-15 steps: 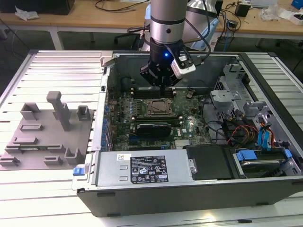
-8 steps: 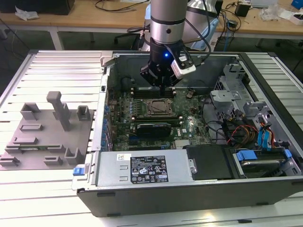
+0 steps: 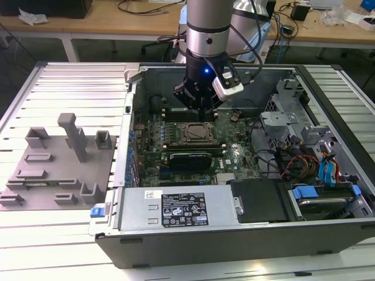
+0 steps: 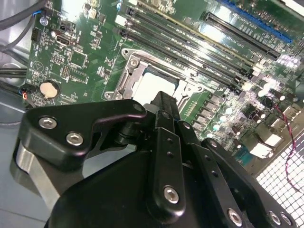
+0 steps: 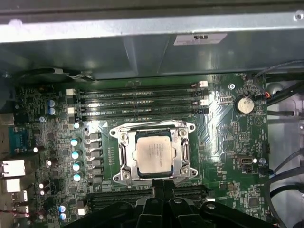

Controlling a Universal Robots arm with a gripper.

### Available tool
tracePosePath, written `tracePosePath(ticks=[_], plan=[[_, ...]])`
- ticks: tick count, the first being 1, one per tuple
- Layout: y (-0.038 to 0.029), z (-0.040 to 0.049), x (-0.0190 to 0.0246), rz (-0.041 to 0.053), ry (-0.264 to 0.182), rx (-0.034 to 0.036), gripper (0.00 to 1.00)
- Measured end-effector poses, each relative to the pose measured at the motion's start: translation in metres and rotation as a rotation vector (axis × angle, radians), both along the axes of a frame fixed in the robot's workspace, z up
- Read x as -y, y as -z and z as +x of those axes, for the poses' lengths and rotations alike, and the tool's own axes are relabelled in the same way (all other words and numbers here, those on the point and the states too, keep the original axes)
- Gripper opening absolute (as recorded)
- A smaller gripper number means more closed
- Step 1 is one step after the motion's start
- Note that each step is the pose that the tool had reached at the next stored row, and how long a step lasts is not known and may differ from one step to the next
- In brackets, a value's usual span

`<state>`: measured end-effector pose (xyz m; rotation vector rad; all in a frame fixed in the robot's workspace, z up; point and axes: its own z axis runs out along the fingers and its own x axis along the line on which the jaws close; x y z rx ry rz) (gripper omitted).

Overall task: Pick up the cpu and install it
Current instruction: 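Install the second cpu locking lever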

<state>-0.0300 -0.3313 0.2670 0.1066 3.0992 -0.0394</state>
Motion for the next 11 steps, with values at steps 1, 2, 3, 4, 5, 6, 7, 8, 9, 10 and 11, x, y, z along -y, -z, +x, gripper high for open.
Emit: tracePosePath(ticks=[1,2,3,4,5,6,7,8,9,10,11], plan=[[0.0000,0.0000,0.0028,-0.0001,0.000,0.0000,0.11],[0.0000,0.0000,0.0047,0.0000,0.000,0.0000,0.11],[0.0000,0.0000,0.0063,-0.0001,0.000,0.0000,0.11],[0.0000,0.0000,0.0078,0.0000,0.000,0.0001,0.11],[0.0000,0.0000,0.0094,0.0000,0.000,0.0000,0.11],[0.0000,0.0000,0.0108,0.0000,0.000,0.0000,0.11],[0.0000,0.0000,0.0121,0.0000,0.000,0.0000,0.11],[0.0000,0.0000,0.0132,-0.0001,0.000,0.0000,0.11],[0.0000,0.0000,0.0142,-0.0005,0.000,0.0000,0.11],[0.0004,0.0000,0.0151,-0.0006,0.000,0.0000,0.11],[0.0013,0.0000,0.0172,-0.0005,0.000,0.0000,0.11]])
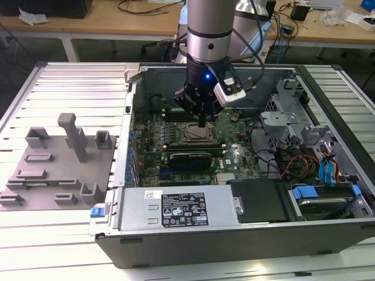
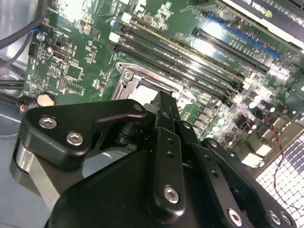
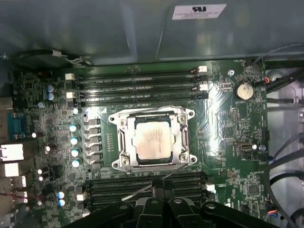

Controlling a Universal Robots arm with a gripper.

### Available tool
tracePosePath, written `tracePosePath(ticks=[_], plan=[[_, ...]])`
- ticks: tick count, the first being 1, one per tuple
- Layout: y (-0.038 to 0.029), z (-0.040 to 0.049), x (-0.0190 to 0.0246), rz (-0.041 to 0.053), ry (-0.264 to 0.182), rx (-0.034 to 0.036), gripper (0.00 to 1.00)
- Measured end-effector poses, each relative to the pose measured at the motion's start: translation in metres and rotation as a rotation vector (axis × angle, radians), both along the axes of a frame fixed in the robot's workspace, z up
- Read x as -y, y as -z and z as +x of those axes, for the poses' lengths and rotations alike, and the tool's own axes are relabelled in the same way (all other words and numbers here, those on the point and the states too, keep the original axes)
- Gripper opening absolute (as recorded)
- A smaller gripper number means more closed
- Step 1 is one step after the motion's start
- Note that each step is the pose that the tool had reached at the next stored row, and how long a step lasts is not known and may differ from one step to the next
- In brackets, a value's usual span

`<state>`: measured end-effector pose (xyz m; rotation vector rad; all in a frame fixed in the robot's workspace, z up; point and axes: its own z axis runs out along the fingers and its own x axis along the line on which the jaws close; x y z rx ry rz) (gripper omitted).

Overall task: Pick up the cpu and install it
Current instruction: 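Install the second cpu locking lever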

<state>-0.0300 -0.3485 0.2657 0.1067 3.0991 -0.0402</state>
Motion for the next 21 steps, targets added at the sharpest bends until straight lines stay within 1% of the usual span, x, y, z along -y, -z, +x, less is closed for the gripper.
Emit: tracePosePath(ticks=[3,8,13,15,17,19,21], plan=[[0.0029,0.0000,0.0048,0.0000,-0.001,0.0000,0.11],[0.0091,-0.0004,0.0094,0.0000,-0.024,0.0000,0.11],[0.0102,-0.0008,0.0098,-0.0001,-0.027,-0.0001,0.11],[0.0110,-0.0025,0.0098,0.0015,-0.027,0.0002,0.11],[0.0132,-0.0053,0.0099,0.0022,-0.028,0.0001,0.11],[0.0167,-0.0056,0.0105,0.0022,-0.030,0.0001,0.11],[0.0197,-0.0058,0.0107,0.0020,-0.041,0.0000,0.11]])
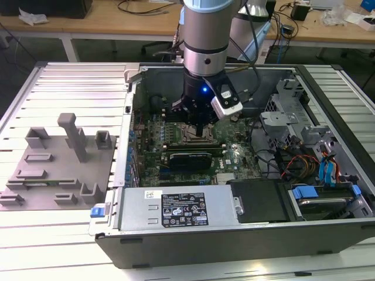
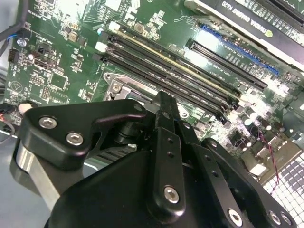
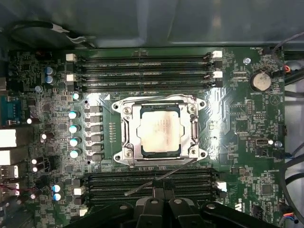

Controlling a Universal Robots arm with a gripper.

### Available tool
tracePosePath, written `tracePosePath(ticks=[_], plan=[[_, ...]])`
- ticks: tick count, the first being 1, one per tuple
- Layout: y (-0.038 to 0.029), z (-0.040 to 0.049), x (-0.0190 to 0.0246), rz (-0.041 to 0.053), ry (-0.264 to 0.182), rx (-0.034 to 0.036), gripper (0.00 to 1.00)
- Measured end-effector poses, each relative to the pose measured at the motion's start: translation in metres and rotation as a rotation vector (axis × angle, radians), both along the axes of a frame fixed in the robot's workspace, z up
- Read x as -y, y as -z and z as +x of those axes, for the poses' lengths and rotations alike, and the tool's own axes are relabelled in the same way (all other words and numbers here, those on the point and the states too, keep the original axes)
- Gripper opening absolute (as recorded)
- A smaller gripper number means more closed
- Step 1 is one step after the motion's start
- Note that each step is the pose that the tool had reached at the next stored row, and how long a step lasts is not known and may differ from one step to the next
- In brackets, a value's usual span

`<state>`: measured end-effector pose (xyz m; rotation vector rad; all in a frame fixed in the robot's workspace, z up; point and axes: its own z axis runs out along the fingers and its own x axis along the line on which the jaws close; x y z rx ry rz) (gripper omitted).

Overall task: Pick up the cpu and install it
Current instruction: 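Install the second cpu locking lever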

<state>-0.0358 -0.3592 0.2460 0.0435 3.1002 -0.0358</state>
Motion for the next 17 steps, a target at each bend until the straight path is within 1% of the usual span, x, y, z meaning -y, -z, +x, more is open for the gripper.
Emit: tracePosePath(ticks=[4,7,8,13,17], plan=[[0.0032,-0.0051,0.0000,0.0020,-0.020,0.0000,0.11],[0.0047,-0.0057,-0.0001,0.0070,-0.036,0.0002,0.11],[0.0047,-0.0057,0.0000,0.0071,-0.039,0.0000,0.11],[0.0059,-0.0060,0.0000,0.0070,-0.039,0.0000,0.11],[0.0073,-0.0084,0.0000,0.0073,-0.039,0.0001,0.11]])
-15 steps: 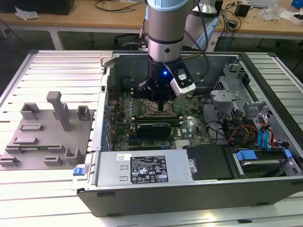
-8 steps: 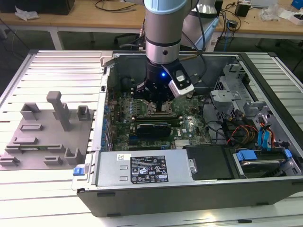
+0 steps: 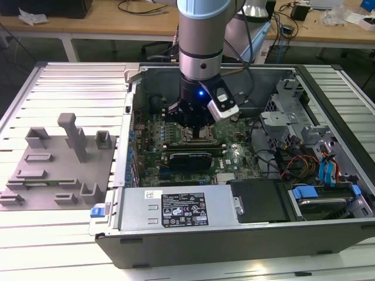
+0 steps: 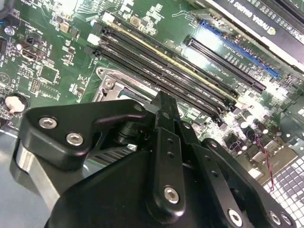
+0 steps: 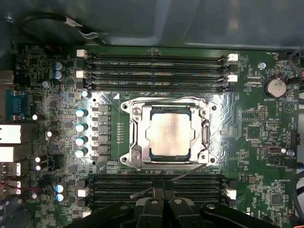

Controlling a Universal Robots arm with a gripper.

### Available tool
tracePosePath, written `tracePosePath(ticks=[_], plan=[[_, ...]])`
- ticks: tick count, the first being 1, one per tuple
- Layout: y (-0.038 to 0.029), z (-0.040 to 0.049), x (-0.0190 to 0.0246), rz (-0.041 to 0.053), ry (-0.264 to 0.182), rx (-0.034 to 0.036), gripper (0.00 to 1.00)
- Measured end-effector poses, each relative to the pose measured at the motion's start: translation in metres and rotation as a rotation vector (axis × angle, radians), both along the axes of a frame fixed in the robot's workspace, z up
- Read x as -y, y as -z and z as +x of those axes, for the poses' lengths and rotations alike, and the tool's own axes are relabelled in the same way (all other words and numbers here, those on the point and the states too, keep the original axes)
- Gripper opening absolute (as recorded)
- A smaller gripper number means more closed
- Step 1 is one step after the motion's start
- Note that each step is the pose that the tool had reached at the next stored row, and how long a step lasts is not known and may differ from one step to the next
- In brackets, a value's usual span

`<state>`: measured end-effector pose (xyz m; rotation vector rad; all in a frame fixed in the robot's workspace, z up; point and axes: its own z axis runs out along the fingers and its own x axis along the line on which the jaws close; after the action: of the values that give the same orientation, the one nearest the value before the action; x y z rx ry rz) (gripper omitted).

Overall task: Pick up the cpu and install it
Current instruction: 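Install the second cpu locking lever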

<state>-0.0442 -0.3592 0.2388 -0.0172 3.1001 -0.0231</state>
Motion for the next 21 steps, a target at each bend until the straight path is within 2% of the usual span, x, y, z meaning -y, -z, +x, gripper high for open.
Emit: tracePosePath(ticks=[6,8,14,16,17,18,21], plan=[[0.0057,-0.0057,0.0000,0.0000,0.000,-0.0001,0.11],[0.0084,-0.0124,0.0000,-0.0001,0.000,0.0003,0.11],[0.0101,-0.0144,0.0006,0.0029,-0.011,0.0004,0.11],[0.0102,-0.0150,0.0025,0.0077,-0.017,0.0004,0.11],[0.0102,-0.0153,0.0036,0.0107,-0.020,0.0005,0.11],[0.0103,-0.0160,0.0051,0.0180,-0.023,0.0005,0.11],[0.0109,-0.0187,0.0087,0.0527,-0.031,0.0011,0.11]])
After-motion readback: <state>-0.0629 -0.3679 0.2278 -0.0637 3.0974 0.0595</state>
